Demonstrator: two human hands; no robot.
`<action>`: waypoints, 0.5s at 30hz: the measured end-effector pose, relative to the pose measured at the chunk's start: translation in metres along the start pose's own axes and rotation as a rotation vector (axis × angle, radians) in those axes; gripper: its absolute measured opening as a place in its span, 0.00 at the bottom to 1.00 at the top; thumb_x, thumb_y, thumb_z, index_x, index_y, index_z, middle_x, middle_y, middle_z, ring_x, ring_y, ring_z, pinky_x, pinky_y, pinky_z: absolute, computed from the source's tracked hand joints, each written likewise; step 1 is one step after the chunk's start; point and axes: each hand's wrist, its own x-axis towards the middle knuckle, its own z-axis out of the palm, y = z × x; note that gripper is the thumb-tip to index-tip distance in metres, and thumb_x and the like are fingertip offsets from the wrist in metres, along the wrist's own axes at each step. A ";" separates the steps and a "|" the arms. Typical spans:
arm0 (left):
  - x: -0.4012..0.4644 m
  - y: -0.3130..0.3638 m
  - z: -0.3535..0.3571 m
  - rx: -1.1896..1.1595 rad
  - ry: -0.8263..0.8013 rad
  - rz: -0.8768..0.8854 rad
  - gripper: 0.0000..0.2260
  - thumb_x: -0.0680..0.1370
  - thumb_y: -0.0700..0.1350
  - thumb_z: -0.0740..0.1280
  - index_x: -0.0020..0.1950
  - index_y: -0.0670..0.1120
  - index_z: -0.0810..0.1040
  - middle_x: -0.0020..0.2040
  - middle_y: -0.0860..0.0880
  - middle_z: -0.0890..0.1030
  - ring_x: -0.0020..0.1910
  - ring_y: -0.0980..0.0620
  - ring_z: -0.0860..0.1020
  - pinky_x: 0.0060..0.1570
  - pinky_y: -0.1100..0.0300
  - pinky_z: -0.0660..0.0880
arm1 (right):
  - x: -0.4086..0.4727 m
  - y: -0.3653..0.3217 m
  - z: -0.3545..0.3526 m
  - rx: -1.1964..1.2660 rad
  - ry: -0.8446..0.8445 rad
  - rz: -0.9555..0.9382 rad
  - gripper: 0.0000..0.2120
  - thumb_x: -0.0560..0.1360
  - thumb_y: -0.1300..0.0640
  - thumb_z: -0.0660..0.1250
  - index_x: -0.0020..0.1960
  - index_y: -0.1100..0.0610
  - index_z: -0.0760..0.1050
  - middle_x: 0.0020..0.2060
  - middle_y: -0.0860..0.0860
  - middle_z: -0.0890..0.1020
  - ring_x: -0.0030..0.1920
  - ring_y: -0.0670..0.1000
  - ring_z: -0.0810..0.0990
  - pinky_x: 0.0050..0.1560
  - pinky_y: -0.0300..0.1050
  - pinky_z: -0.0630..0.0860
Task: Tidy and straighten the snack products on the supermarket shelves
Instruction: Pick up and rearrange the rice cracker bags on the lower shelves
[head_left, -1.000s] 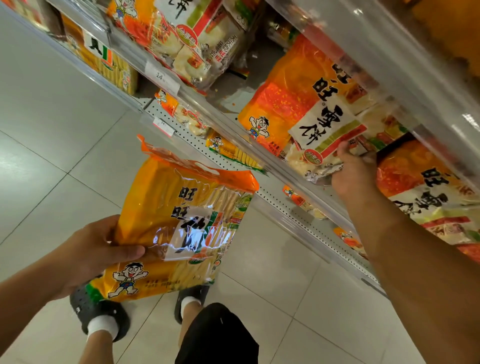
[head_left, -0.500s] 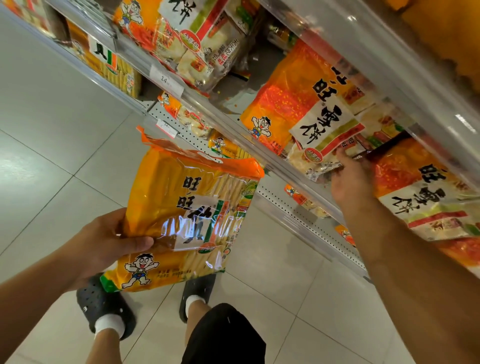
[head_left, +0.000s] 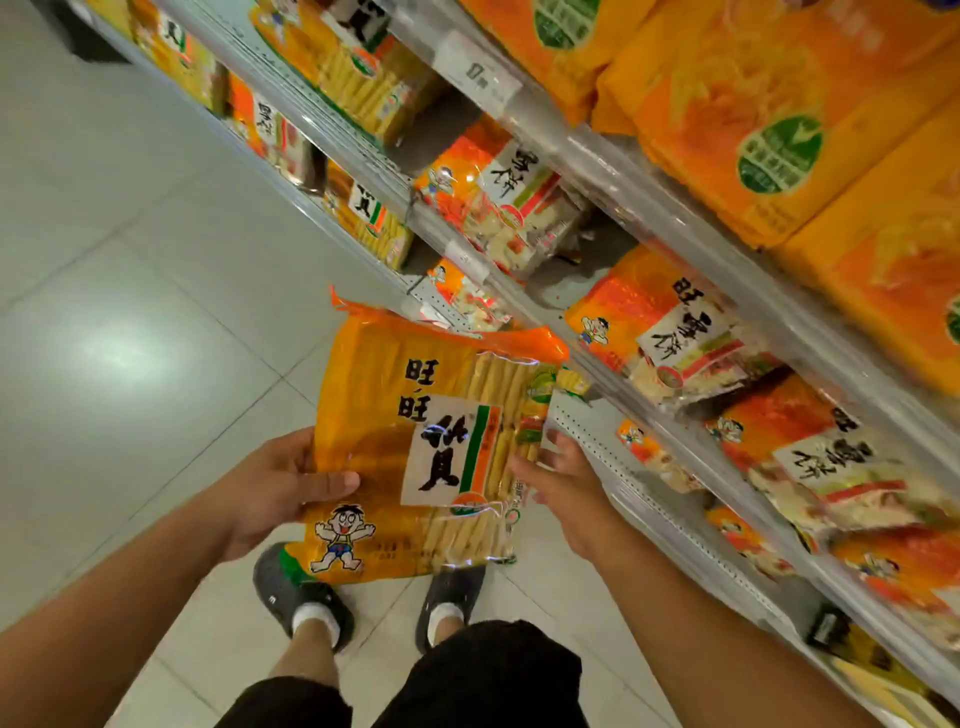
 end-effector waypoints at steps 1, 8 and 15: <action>-0.013 -0.002 -0.013 -0.037 -0.014 0.010 0.26 0.68 0.44 0.76 0.65 0.49 0.75 0.57 0.46 0.84 0.54 0.43 0.83 0.55 0.43 0.79 | -0.008 -0.011 0.010 -0.034 -0.025 -0.007 0.33 0.69 0.54 0.78 0.69 0.52 0.67 0.58 0.50 0.81 0.57 0.51 0.80 0.48 0.45 0.71; -0.100 -0.032 -0.118 -0.293 0.056 0.108 0.27 0.68 0.48 0.79 0.66 0.51 0.75 0.61 0.45 0.82 0.59 0.42 0.81 0.62 0.39 0.74 | -0.062 -0.079 0.127 -0.194 -0.086 -0.196 0.15 0.70 0.53 0.77 0.54 0.54 0.80 0.47 0.54 0.86 0.45 0.55 0.81 0.48 0.57 0.80; -0.149 -0.025 -0.206 -0.365 0.453 0.241 0.35 0.65 0.51 0.77 0.68 0.52 0.67 0.62 0.48 0.78 0.55 0.44 0.82 0.52 0.46 0.81 | -0.098 -0.151 0.254 -0.277 -0.145 -0.411 0.09 0.72 0.54 0.75 0.51 0.52 0.80 0.44 0.47 0.86 0.42 0.47 0.83 0.39 0.40 0.76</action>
